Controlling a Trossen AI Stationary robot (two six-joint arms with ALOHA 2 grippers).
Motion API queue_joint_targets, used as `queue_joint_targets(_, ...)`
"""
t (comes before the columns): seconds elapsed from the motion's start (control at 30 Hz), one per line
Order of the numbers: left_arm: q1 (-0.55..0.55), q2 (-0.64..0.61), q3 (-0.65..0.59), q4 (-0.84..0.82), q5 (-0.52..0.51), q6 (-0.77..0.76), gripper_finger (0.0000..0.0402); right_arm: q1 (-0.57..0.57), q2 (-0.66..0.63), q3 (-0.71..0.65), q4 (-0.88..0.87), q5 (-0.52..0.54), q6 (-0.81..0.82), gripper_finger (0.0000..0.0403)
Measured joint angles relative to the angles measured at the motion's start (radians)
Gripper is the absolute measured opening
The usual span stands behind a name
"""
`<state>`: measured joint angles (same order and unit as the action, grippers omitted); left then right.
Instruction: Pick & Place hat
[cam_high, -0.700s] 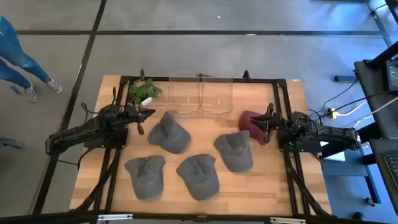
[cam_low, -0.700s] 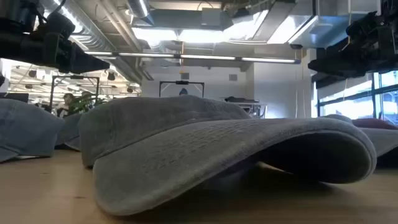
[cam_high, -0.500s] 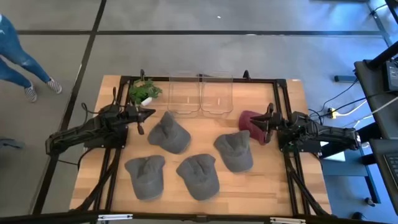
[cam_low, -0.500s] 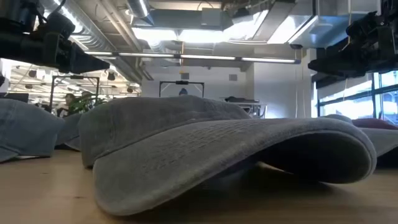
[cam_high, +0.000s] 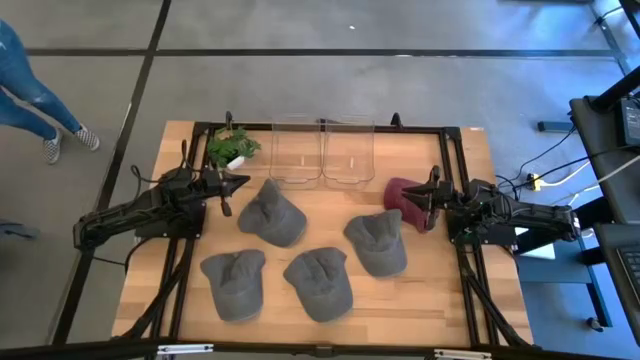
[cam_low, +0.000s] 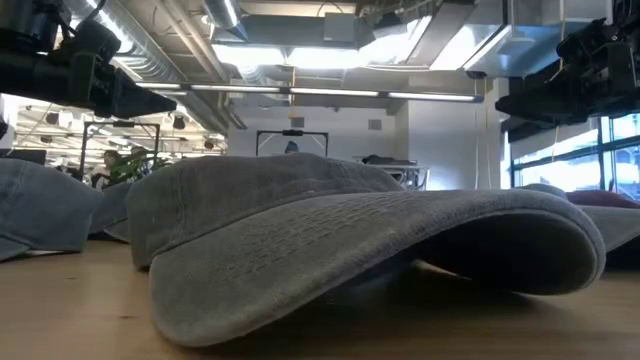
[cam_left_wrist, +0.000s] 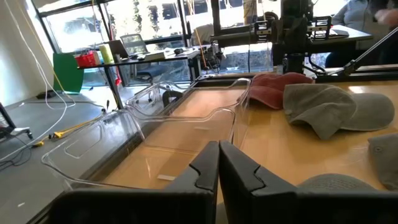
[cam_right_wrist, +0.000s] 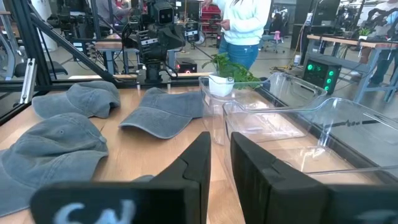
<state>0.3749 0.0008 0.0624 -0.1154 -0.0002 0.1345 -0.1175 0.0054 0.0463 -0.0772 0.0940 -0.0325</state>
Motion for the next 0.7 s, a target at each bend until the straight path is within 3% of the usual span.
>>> queue_joint_targets(0.7, 0.000, 0.000, 0.000, 0.000, 0.000, 0.000, 0.0005, 0.000, 0.000, 0.000, 0.000, 0.000, 0.000, 0.0065)
